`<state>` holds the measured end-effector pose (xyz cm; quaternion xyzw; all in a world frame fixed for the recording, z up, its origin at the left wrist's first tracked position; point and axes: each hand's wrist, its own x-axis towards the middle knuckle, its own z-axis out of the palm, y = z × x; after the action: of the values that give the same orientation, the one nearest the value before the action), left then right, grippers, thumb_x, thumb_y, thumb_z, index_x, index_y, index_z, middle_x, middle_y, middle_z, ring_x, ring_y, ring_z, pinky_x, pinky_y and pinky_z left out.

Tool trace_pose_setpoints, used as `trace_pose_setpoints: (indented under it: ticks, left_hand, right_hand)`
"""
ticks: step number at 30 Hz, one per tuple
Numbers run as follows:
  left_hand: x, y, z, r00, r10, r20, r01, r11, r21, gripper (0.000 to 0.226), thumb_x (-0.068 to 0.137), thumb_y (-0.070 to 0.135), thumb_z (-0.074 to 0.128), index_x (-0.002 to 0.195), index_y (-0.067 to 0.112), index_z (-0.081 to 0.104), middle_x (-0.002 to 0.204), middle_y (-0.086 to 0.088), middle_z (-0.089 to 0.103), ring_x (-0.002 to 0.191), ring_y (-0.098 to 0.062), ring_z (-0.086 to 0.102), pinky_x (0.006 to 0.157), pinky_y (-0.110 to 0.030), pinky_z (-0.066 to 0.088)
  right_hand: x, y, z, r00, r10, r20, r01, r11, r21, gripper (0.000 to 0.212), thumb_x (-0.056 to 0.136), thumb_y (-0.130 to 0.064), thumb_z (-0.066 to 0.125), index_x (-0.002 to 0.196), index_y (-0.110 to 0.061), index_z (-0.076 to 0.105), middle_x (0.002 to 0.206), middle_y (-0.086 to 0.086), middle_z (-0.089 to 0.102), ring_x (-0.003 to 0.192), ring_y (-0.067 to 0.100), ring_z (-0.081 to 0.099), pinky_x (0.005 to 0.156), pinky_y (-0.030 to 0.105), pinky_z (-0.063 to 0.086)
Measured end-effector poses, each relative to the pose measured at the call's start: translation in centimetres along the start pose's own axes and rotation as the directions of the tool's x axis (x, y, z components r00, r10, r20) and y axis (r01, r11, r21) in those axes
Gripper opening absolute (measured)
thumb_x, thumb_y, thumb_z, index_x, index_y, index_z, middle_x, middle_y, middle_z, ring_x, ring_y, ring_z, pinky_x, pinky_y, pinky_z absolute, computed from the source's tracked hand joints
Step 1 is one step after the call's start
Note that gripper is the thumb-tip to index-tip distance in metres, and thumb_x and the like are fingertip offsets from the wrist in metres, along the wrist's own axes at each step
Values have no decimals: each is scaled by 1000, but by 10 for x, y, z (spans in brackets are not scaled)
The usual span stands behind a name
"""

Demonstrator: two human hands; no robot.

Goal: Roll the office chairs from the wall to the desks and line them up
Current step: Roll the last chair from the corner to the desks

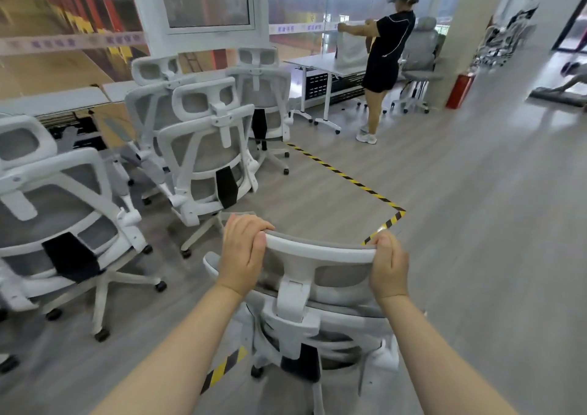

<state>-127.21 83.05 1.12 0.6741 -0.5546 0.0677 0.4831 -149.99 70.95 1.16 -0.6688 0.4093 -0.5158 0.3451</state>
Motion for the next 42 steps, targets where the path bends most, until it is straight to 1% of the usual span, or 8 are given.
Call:
trace_pose_setpoints:
  ticks: [5, 10, 16, 20, 29, 33, 37, 42]
  left_hand:
    - [91, -40, 77, 1000, 2, -18, -2, 1000, 6, 34, 98, 27, 25, 91, 22, 58, 90, 8, 52, 93, -13, 50, 106, -56, 29]
    - [178, -70, 142, 997, 72, -11, -72, 997, 1, 31, 98, 26, 29, 93, 21, 59, 91, 10, 53, 91, -11, 49, 96, -58, 36]
    - [277, -106, 217, 997, 73, 18, -74, 997, 7, 30, 98, 25, 31, 99, 22, 60, 97, 10, 55, 98, -14, 52, 100, -58, 34]
    - [343, -132, 265, 997, 82, 7, -82, 997, -1, 32, 98, 26, 31, 100, 22, 63, 97, 9, 59, 96, -14, 54, 93, -59, 38]
    - [467, -161, 373, 990, -5, -140, 5, 1000, -2, 36, 94, 20, 35, 93, 20, 70, 94, 10, 66, 96, -12, 59, 92, -58, 38]
    - [521, -171, 413, 987, -77, -139, 80, 997, 10, 36, 93, 20, 36, 93, 23, 72, 94, 14, 66, 96, -9, 60, 93, -57, 39]
    - [578, -195, 436, 992, -112, -53, 112, 994, -13, 38, 93, 24, 35, 95, 29, 72, 97, 22, 67, 99, -3, 60, 96, -42, 40]
    - [645, -239, 468, 937, -347, -40, 339, 931, -139, 37, 93, 29, 34, 86, 25, 70, 93, 16, 66, 96, -8, 59, 84, -23, 45]
  right_hand:
    - [111, 46, 29, 998, -3, -61, 4, 1000, 17, 48, 83, -38, 29, 65, 5, 40, 60, 5, 36, 56, 10, 33, 51, 20, 26]
    - [217, 95, 45, 996, 70, -60, -73, 996, -58, 43, 86, -38, 31, 68, -2, 48, 67, 19, 50, 66, 32, 47, 58, 42, 39]
    - [340, 140, 75, 992, 91, -83, -95, 994, -52, 45, 84, -39, 29, 67, -2, 48, 67, 22, 49, 66, 35, 46, 60, 49, 40]
    - [425, 175, 95, 992, 116, -58, -120, 991, -67, 35, 84, -40, 30, 63, -20, 48, 65, 7, 49, 65, 24, 46, 61, 44, 40]
    - [605, 243, 126, 985, 130, 114, -122, 990, -72, 29, 82, -41, 29, 60, -26, 41, 56, -9, 39, 59, 12, 38, 56, 40, 32]
    - [685, 262, 146, 983, 47, 180, -59, 996, 63, 42, 80, -38, 30, 65, 1, 40, 62, 5, 38, 57, 10, 34, 54, 26, 28]
    - [761, 288, 171, 973, 55, 225, -82, 990, 115, 39, 80, -33, 32, 65, 4, 35, 66, 12, 33, 61, 15, 31, 57, 33, 24]
    - [846, 316, 208, 954, 75, 289, -123, 981, 152, 27, 81, -19, 34, 61, -1, 33, 64, 14, 30, 61, 19, 29, 56, 33, 22]
